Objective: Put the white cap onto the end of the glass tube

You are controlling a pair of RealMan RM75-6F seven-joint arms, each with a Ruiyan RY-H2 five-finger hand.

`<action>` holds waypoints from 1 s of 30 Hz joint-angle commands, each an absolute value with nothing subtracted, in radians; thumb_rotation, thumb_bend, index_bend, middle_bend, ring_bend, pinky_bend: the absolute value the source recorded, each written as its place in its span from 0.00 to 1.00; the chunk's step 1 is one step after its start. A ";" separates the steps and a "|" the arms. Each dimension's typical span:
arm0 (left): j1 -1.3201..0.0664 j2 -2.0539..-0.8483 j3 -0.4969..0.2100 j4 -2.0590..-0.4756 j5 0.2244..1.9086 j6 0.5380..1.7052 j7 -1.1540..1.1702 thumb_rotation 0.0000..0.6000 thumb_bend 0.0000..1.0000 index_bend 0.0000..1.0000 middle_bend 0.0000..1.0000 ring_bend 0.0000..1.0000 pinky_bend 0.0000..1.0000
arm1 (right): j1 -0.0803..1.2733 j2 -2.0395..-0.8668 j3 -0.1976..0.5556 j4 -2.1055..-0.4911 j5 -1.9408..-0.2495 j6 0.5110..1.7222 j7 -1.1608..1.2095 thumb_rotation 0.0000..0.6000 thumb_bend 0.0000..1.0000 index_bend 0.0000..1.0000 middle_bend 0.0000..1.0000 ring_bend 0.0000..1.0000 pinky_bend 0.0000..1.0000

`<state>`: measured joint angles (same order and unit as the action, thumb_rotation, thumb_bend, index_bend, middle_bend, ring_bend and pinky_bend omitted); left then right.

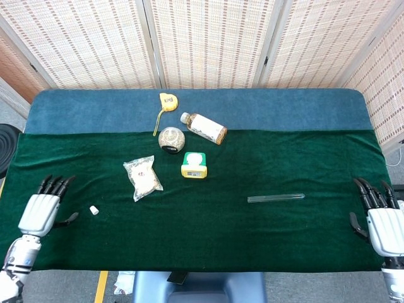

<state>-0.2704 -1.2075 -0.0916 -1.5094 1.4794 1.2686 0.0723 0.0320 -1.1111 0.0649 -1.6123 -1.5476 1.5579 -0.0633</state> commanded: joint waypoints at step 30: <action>-0.406 -1.400 -0.064 -1.314 1.423 1.094 0.090 1.00 0.24 0.08 0.16 0.06 0.00 | 0.042 -1.125 0.066 -1.605 -1.546 1.547 -0.054 1.00 0.52 0.06 0.13 0.18 0.00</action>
